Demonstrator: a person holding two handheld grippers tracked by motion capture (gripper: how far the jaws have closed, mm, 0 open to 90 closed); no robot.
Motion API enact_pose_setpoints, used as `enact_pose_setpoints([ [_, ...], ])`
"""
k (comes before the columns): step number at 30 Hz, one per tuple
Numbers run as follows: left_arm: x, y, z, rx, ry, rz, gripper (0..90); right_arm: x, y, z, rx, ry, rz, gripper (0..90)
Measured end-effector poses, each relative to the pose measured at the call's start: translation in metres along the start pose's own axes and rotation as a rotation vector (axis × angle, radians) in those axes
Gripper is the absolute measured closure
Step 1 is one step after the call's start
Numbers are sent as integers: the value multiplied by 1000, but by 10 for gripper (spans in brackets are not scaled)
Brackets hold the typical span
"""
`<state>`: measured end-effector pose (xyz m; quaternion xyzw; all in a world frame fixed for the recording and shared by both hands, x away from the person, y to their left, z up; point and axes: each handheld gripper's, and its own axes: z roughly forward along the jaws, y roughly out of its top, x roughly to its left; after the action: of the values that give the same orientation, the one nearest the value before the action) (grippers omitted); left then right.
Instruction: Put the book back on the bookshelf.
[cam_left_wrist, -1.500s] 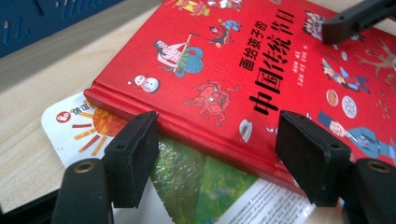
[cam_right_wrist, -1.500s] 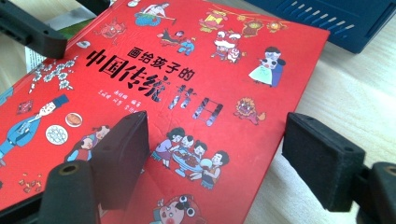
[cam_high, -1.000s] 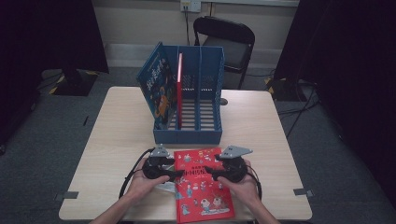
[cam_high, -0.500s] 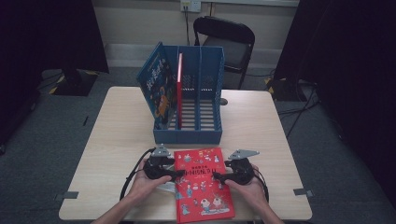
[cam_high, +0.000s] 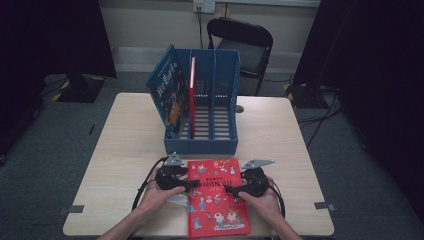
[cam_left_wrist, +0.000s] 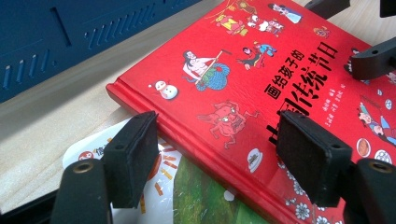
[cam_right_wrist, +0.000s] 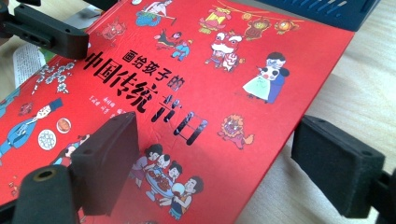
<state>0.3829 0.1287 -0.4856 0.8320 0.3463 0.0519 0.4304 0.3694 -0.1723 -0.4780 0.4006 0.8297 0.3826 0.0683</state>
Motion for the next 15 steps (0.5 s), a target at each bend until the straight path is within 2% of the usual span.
enact_pose_setpoints([
  [2, 1, 0, -1, -3, -7, -4, 293, 2, 1, -2, -4, -12, -17, 150],
  [5, 4, -1, -2, -4, -23, -30, 295, 4, 3, -9, -61, -13, -37, 200],
  [7, 4, -1, -3, -8, -37, -50, 303, 3, 5, -14, -98, 10, -29, 245],
  [9, 4, -2, -4, -5, -41, -54, 304, 5, 7, -14, -120, 18, -35, 248],
  [15, 6, -2, -4, -13, -59, -62, 297, 3, 24, -1, -87, 75, -20, 227],
])
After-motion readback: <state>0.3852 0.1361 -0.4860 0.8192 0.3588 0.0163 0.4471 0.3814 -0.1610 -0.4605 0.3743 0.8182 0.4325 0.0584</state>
